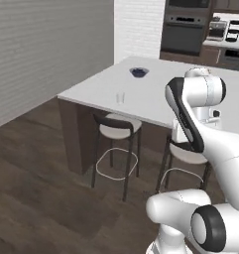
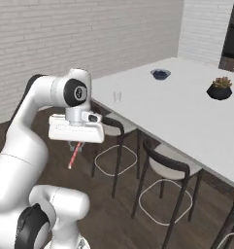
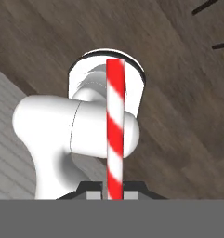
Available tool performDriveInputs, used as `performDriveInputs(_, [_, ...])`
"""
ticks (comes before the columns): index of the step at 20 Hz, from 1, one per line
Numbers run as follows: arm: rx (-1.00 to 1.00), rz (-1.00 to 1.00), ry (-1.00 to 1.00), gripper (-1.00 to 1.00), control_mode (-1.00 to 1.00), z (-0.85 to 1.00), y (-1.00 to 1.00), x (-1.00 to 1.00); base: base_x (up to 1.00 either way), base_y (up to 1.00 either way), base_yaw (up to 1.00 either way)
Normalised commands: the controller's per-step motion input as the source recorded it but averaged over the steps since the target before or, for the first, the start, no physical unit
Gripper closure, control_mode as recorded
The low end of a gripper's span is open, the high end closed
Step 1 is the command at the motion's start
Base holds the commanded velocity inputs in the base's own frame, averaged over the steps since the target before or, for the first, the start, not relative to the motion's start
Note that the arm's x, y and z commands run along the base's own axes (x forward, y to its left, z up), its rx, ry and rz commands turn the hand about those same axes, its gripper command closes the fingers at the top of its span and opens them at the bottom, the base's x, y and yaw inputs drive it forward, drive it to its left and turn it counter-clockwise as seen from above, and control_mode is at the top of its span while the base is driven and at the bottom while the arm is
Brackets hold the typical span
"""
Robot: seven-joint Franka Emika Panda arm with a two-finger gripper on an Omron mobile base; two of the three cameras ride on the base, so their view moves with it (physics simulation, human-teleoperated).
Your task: Take a straw from the drawer in front and place it inside the glass cup on the dining counter.
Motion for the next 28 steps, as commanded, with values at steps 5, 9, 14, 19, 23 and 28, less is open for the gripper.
performDriveInputs(5, [0.0,0.0,0.0,1.0,1.0,0.0,0.0,0.0,0.76,0.97,-0.44])
performDriveInputs(9, [0.0,0.0,0.0,1.0,1.0,0.0,0.0,0.0,0.69,0.96,-0.43])
performDriveInputs(14, [0.0,0.0,0.0,1.0,1.0,0.0,0.0,0.0,0.7,0.94,-0.43])
performDriveInputs(19, [0.0,0.0,0.0,1.0,1.0,0.0,0.0,0.0,0.69,0.73,-0.42])
performDriveInputs(23, [0.0,0.0,0.0,1.0,1.0,0.0,0.0,0.0,0.69,0.6,-0.4])
performDriveInputs(28, [0.0,0.0,0.0,1.0,1.0,0.0,0.0,0.0,0.73,0.48,-0.37])
